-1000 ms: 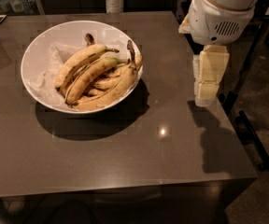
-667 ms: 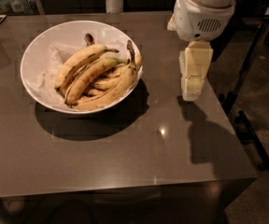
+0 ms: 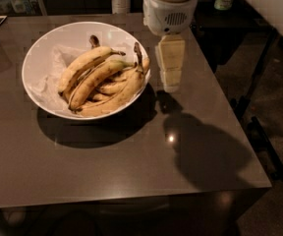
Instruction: Pick banana from white bowl
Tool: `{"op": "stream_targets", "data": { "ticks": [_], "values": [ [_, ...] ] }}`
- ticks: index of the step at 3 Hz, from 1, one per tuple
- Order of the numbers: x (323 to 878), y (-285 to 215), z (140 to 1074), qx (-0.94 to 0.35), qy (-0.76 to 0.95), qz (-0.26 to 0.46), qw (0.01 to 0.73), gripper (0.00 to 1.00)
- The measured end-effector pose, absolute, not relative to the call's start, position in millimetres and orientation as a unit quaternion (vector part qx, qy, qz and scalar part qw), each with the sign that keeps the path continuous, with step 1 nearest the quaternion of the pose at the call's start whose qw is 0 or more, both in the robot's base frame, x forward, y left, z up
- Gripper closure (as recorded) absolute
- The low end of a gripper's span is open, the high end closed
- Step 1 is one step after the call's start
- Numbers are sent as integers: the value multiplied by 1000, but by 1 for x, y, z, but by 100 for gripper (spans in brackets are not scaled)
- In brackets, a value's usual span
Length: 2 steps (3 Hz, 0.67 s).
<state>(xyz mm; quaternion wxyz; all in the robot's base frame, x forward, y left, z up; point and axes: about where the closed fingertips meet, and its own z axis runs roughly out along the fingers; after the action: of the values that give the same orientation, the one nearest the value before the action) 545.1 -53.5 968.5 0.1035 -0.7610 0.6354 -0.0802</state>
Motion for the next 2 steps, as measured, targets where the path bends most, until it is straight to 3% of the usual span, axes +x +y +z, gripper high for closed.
{"op": "stream_targets", "data": {
  "ticks": [2],
  "values": [
    [547, -30, 984, -770, 617, -97, 132, 0]
  ]
}}
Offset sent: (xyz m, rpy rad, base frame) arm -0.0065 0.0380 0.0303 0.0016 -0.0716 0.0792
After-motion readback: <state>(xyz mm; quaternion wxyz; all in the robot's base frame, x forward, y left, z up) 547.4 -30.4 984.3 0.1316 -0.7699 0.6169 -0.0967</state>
